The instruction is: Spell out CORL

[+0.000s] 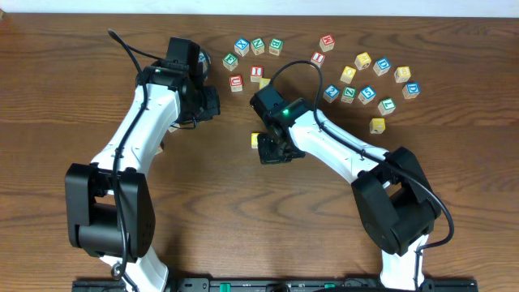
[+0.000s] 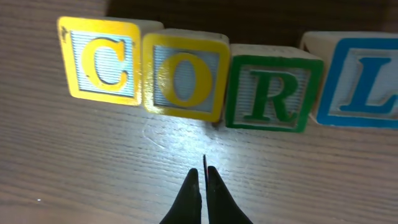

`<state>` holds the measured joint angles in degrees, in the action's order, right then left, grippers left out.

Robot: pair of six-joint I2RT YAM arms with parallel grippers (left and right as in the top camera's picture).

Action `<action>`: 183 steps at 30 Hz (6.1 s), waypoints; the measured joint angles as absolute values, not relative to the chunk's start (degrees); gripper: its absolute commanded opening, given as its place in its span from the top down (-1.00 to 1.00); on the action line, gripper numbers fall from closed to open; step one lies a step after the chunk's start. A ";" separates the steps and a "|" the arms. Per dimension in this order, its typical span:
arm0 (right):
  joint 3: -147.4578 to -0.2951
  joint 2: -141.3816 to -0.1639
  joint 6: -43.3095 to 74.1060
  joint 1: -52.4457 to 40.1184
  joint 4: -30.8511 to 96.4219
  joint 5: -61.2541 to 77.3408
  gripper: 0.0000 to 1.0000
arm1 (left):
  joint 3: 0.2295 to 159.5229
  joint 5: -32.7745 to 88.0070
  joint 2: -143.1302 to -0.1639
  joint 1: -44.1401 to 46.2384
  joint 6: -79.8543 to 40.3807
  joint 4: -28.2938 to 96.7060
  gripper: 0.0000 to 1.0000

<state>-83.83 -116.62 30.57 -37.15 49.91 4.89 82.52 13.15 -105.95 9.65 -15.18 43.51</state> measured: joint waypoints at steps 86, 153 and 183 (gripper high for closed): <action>-83.72 -115.52 29.04 -27.03 36.29 -6.07 0.98 | 82.52 13.15 -105.95 9.65 -15.16 43.53 0.85; -83.72 -117.14 29.54 -29.98 41.25 -4.05 0.98 | 82.52 13.15 -105.95 9.65 -15.16 43.53 0.85; -84.27 -113.08 30.61 -24.21 48.01 -3.79 0.98 | 82.52 13.15 -105.95 11.75 -15.20 43.46 0.84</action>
<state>-84.27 -113.08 30.61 -24.21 48.01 -3.79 82.52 13.15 -105.95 11.75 -15.20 43.46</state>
